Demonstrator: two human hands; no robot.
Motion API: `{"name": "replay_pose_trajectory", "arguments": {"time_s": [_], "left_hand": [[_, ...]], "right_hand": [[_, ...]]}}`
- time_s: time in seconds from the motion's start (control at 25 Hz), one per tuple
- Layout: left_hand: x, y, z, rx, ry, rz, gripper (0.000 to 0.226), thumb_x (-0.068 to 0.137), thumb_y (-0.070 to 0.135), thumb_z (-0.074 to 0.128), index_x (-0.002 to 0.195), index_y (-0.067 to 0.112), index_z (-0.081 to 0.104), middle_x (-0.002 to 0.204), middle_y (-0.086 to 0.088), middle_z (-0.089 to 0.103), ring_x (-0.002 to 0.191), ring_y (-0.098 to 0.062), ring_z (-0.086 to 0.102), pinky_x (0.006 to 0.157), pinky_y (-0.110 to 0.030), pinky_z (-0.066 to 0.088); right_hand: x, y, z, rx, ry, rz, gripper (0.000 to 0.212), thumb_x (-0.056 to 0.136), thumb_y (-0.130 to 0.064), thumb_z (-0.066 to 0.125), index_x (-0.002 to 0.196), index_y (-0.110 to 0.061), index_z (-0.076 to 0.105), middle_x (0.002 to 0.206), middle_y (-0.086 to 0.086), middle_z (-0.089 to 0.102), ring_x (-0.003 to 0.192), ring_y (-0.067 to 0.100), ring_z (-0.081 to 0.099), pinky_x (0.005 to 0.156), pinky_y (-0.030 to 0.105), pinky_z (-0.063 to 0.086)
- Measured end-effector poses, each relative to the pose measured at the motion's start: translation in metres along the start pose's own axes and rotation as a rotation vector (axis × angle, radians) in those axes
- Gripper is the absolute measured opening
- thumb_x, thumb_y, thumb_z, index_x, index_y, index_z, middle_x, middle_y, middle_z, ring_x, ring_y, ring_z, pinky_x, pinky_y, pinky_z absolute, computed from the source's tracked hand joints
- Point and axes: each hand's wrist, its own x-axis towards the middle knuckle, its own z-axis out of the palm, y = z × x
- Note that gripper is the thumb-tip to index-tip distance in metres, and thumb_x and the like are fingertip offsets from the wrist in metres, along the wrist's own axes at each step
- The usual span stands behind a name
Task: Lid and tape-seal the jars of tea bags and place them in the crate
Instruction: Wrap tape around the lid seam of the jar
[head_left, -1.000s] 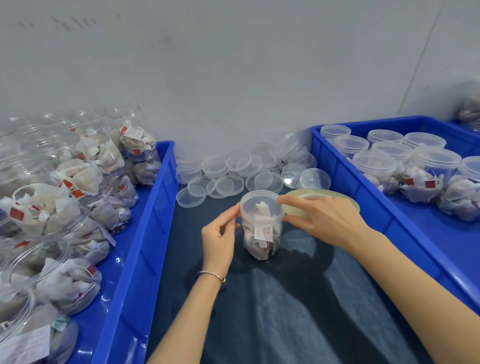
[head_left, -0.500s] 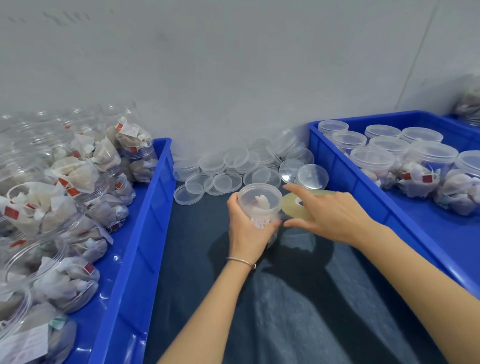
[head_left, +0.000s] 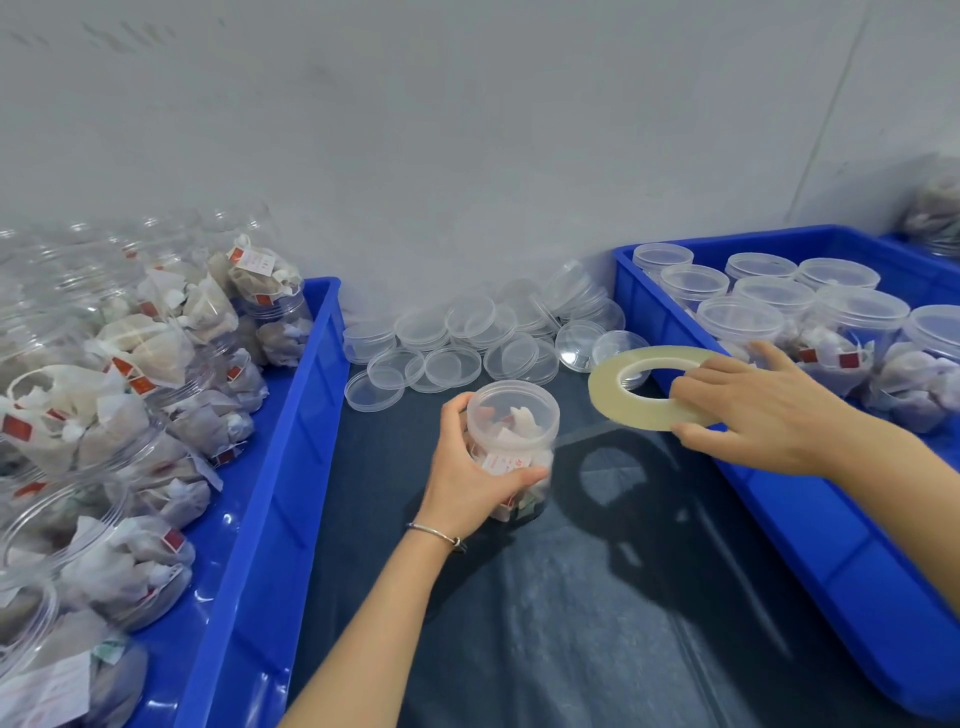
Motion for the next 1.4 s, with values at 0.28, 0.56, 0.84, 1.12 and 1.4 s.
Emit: {"name": "replay_pose_trajectory", "arguments": {"time_s": [0.28,0.56,0.84,1.12,1.4], "left_hand": [[-0.011,-0.004,-0.01,-0.041,-0.115,-0.025,0.09,0.051,0.007,0.091,0.125,0.022,0.041,0.124,0.006,0.055,0.118,-0.006,0.053,0.094,-0.028,0.049],[-0.016,-0.002,-0.018,-0.06,-0.283,-0.074,0.09,0.052,0.009,0.089,0.127,0.024,0.041,0.126,0.005,0.058,0.121,-0.007,0.053,0.088,-0.027,0.051],[-0.01,0.008,-0.022,-0.035,-0.393,-0.082,0.09,0.055,0.007,0.085,0.133,0.021,0.041,0.131,0.003,0.055,0.127,-0.01,0.049,0.102,-0.033,0.045],[-0.007,0.014,-0.028,0.083,-0.356,-0.07,0.113,0.066,0.002,0.084,0.147,0.036,0.013,0.127,0.009,0.044,0.119,0.003,0.047,0.095,-0.018,0.046],[-0.035,0.017,0.013,-0.055,-0.054,-0.02,0.095,0.047,0.031,0.09,0.125,0.03,0.036,0.126,0.018,0.049,0.116,0.001,0.053,0.092,-0.018,0.047]], "right_hand": [[0.025,-0.015,0.006,-0.013,0.01,0.126,0.044,0.093,-0.058,0.017,0.105,-0.028,0.047,0.112,-0.015,0.05,0.116,0.007,0.036,0.099,0.041,0.031],[0.063,-0.05,0.009,0.107,0.006,0.124,0.048,0.096,-0.056,0.025,0.123,-0.022,0.046,0.132,-0.009,0.046,0.128,0.013,0.03,0.094,0.047,0.035],[0.067,-0.071,0.017,0.171,0.104,0.007,0.043,0.097,-0.052,0.025,0.115,-0.019,0.047,0.123,-0.006,0.049,0.117,0.012,0.034,0.087,0.04,0.037],[0.06,-0.07,0.018,0.248,0.068,0.033,0.044,0.097,-0.052,0.023,0.107,-0.016,0.047,0.117,-0.002,0.049,0.108,0.015,0.038,0.085,0.042,0.041],[0.047,-0.083,0.015,0.343,0.041,0.083,0.023,0.093,-0.037,0.027,0.087,-0.016,0.035,0.097,0.0,0.04,0.09,0.018,0.032,0.076,0.04,0.038]]}}
